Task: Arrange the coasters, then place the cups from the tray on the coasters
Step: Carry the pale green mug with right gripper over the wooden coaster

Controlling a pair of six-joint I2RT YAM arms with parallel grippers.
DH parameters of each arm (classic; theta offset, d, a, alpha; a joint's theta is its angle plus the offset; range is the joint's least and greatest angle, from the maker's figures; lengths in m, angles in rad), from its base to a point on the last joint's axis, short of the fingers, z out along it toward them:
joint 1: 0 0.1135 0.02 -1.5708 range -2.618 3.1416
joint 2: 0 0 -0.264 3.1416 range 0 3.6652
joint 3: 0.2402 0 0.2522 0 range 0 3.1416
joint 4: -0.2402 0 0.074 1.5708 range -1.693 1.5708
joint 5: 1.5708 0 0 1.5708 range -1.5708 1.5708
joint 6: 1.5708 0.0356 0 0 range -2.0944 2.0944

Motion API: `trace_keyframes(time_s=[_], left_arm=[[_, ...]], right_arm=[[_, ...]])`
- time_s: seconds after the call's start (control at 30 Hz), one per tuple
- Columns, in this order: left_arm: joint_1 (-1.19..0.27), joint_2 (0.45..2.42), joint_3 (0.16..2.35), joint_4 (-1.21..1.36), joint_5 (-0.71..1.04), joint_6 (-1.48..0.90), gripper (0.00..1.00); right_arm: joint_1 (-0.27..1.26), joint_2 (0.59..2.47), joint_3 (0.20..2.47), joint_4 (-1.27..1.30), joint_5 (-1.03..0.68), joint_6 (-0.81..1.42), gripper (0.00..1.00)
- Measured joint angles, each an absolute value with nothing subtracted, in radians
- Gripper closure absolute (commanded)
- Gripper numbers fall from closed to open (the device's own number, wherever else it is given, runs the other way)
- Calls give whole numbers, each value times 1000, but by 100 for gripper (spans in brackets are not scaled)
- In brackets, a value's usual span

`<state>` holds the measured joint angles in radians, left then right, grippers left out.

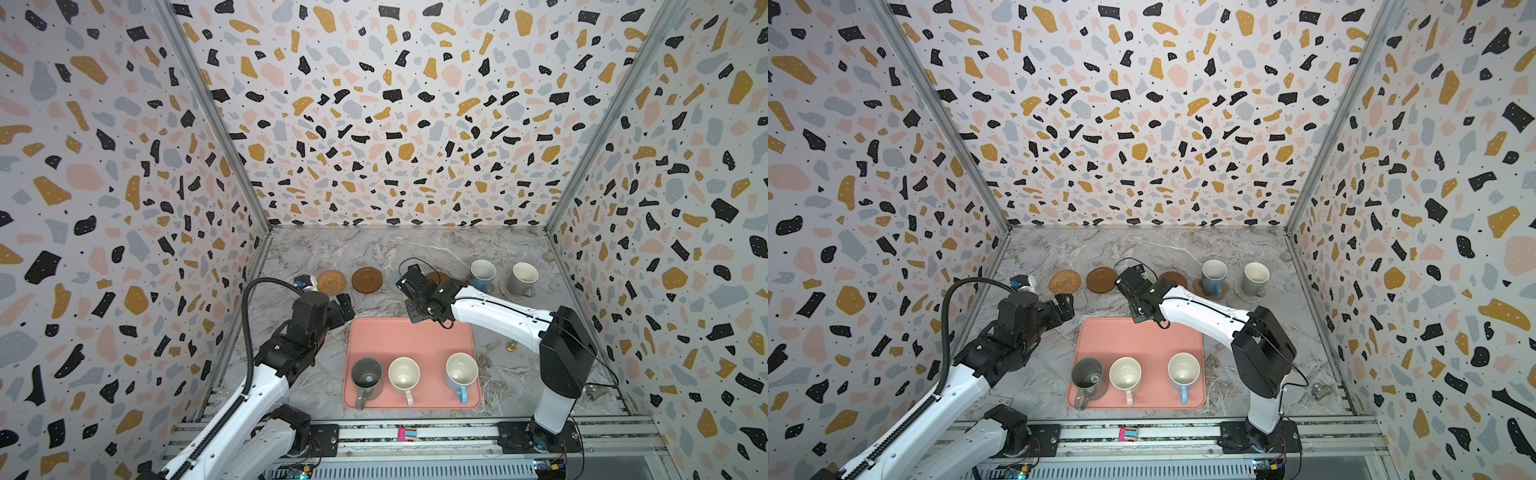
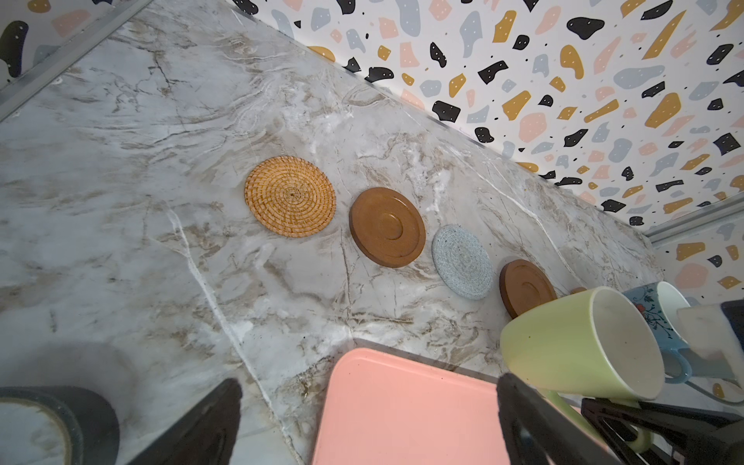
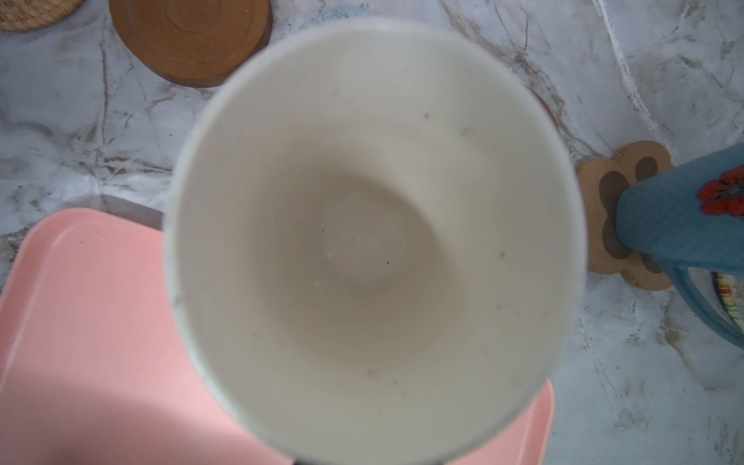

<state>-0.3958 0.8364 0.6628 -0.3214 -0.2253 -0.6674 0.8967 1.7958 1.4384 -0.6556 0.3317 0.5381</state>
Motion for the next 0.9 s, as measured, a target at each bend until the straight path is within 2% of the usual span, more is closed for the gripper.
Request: trace_keyframes(time_s=[0.9], left_arm=[[-396, 818, 663, -332, -226, -667, 0]], right_arm=[[767, 1800, 1455, -658, 349, 533, 85]])
